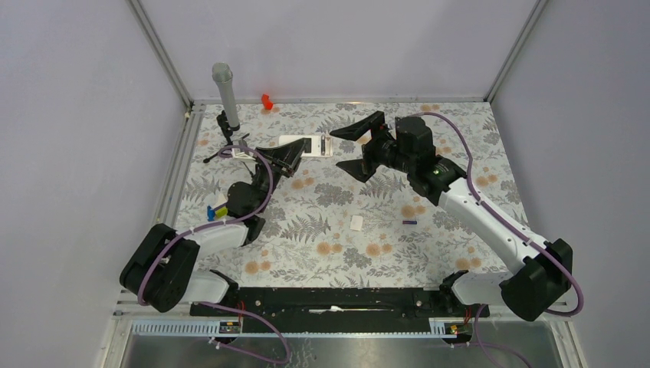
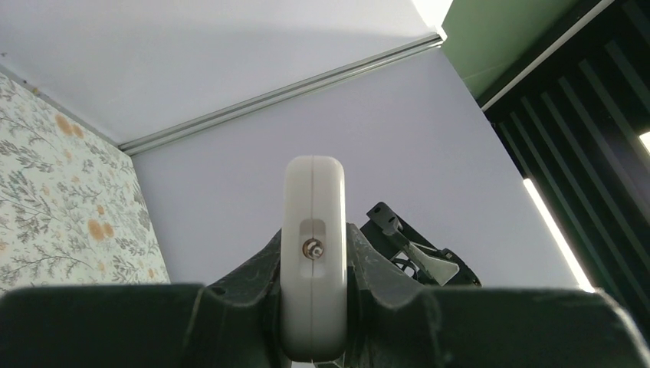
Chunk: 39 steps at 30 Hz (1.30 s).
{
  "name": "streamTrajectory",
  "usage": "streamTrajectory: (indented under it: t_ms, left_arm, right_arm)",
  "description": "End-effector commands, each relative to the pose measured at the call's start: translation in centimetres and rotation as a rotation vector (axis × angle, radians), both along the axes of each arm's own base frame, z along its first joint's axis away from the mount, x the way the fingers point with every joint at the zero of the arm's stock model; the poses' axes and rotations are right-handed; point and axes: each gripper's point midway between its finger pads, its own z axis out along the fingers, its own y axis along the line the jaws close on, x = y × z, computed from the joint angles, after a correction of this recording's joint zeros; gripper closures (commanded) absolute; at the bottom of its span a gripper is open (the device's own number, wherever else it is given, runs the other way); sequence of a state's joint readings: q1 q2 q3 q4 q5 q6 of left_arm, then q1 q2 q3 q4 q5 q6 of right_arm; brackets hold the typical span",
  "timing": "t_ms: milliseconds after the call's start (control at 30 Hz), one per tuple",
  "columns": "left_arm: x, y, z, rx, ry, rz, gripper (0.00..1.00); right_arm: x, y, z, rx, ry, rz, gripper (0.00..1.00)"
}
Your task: Load the batteries into the remote control
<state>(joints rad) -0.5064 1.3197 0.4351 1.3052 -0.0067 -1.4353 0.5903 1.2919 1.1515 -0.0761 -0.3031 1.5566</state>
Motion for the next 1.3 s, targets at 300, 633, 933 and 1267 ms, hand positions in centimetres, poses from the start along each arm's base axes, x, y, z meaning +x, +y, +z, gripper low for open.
streamTrajectory:
  t_ms: [300, 633, 933, 1267]
  left_arm:
    - [-1.2, 0.1, 3.9, -0.103, -0.114, -0.062, 1.0]
    - [-1.4, 0.1, 3.9, -0.115, -0.105, -0.073, 1.0]
    - [-1.5, -0.1, 3.6, -0.104, -0.106, -0.083, 1.0]
    - [-1.5, 0.0, 3.4, -0.098, -0.107, -0.074, 1.0]
  right_arm:
    - [1.3, 0.9, 2.1, 0.048, -0.022, -0.042, 0.0]
    - [1.6, 1.5, 1.3, 0.061, 0.005, -0.043, 0.02]
    - [2.3, 2.0, 1.3, 0.07, -0.004, -0.045, 0.05]
    - [2.5, 2.3, 1.0, 0.075, -0.002, -0.038, 0.16]
